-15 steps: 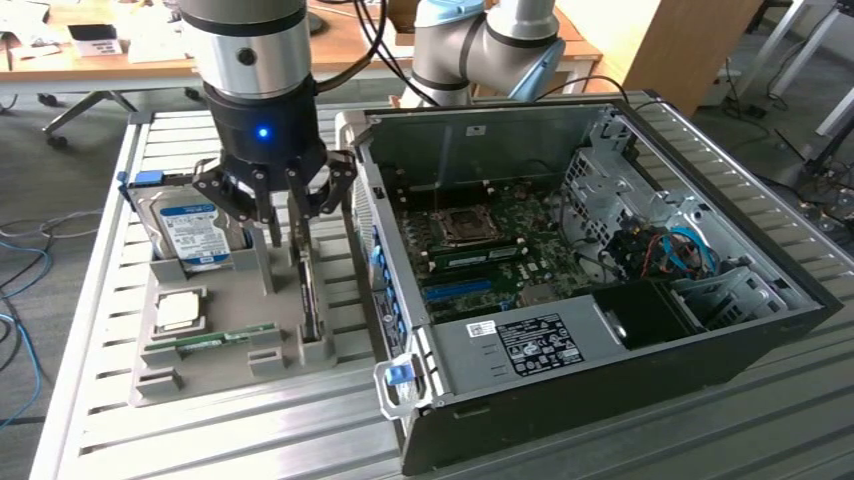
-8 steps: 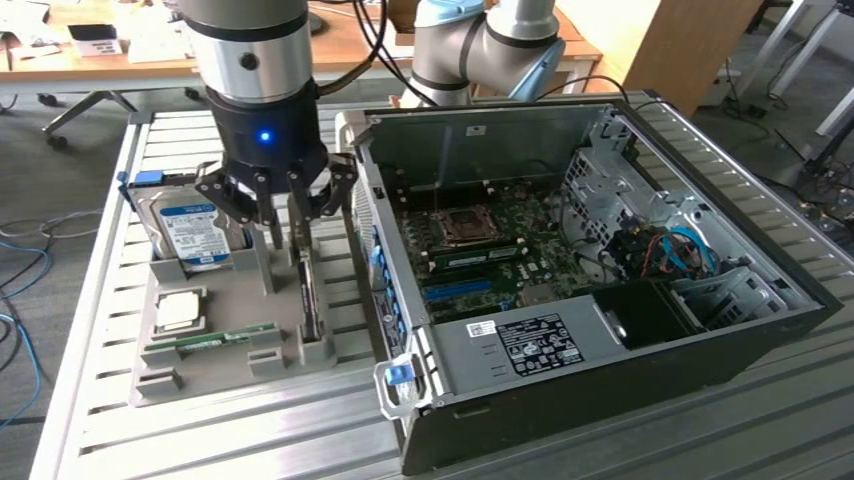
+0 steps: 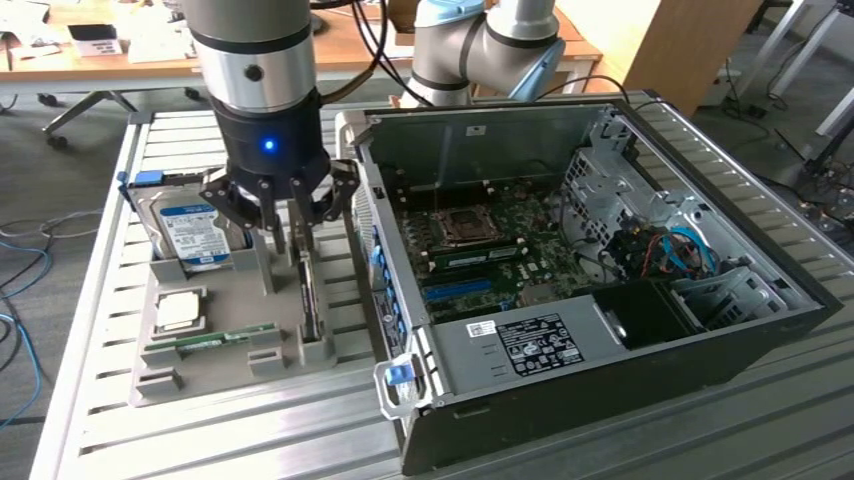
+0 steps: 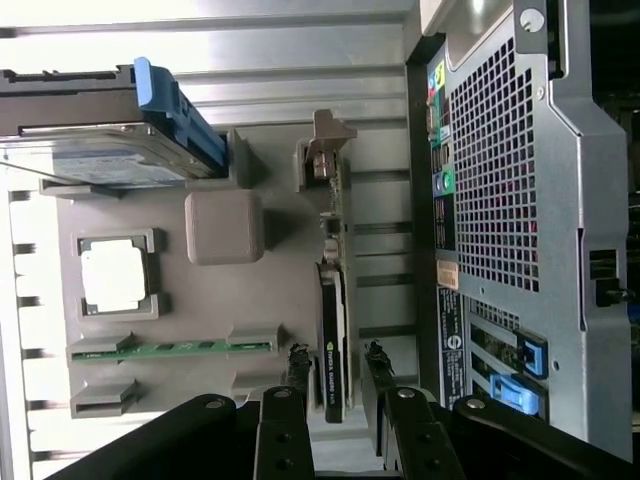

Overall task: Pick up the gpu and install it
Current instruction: 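Pick up the gpu and move the gpu toward the slot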

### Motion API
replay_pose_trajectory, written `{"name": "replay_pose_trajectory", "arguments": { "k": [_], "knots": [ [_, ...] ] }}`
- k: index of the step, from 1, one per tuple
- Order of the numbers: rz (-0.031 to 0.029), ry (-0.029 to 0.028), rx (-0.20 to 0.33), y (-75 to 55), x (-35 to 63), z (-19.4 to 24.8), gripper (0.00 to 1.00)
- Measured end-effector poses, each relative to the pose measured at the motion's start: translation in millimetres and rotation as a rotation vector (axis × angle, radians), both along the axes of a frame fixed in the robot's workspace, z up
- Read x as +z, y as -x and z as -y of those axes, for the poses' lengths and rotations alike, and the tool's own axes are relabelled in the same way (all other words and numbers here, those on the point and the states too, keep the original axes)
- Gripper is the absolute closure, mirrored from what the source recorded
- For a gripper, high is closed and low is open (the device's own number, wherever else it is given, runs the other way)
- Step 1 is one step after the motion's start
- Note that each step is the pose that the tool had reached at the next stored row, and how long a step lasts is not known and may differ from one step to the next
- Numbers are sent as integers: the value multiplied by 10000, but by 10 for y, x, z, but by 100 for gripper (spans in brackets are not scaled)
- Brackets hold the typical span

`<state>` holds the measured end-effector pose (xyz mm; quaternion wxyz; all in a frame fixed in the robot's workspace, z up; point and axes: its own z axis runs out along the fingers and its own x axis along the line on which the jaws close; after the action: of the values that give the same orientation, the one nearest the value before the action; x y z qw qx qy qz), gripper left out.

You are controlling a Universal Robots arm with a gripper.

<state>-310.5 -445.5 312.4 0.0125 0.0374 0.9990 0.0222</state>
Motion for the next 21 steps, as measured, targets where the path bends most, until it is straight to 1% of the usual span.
{"name": "replay_pose_trajectory", "arguments": {
  "k": [8, 17, 21],
  "knots": [
    [0, 0, 0, -9, -106, 0, 64],
    [0, 0, -1, -9, -259, 0, 64],
    [-1, 1, 0, -9, -267, 0, 64]
  ]
}}
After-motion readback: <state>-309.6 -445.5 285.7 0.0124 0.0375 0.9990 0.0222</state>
